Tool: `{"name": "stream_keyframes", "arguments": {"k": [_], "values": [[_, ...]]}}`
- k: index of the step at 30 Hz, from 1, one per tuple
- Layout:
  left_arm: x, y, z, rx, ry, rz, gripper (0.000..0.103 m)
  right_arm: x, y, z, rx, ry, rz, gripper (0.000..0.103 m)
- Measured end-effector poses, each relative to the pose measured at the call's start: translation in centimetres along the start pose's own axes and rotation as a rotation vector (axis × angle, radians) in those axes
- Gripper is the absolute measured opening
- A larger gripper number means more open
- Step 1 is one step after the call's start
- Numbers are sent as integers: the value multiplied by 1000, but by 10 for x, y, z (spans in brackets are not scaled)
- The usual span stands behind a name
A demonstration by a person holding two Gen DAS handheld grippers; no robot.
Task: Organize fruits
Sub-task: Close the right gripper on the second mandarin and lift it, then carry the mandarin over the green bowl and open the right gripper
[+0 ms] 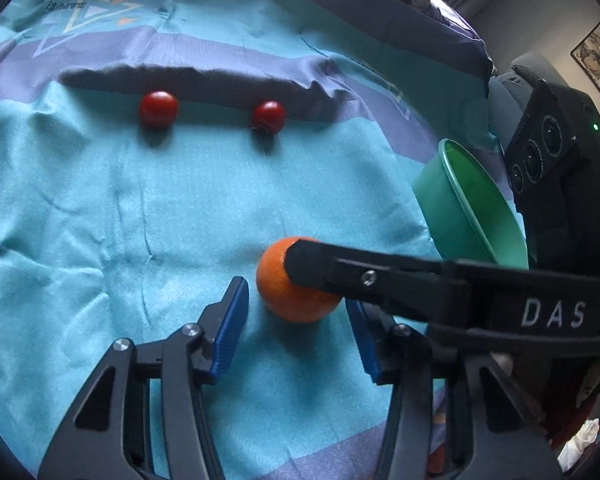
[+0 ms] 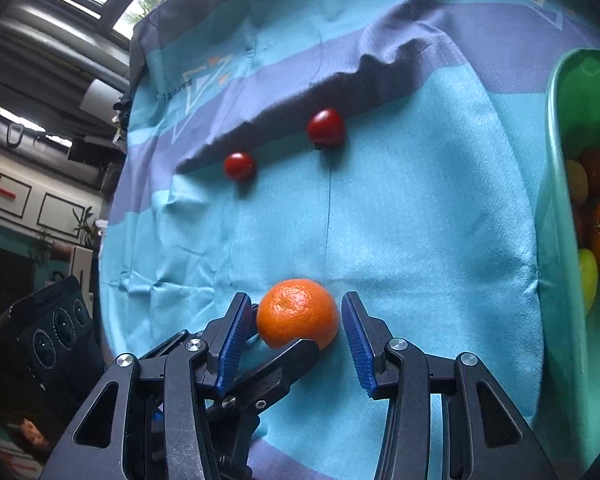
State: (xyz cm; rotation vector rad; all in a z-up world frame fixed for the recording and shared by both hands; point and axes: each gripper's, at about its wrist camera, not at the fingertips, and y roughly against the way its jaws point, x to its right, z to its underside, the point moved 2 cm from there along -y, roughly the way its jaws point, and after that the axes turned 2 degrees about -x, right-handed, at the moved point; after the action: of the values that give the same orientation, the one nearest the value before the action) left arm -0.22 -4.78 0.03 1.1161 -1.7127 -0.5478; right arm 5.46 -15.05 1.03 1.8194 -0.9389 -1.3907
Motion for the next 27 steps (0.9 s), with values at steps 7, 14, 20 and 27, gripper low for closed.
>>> {"name": "stream_keyframes", "arguments": {"k": [7,14,20,27], "values": [[17,8,-1,48,-41,-24,46,-7,2,4,-2,50,15,48],[79,32,-14,165,-193,-30,46,-10,67,5,157,107,-1,48],[144,25,-26,191,-315,41,46,20,133,7,310,87,25,48],[206,-20,-32,132,-437,124,46,82,180,16,424,4,104,48]]}}
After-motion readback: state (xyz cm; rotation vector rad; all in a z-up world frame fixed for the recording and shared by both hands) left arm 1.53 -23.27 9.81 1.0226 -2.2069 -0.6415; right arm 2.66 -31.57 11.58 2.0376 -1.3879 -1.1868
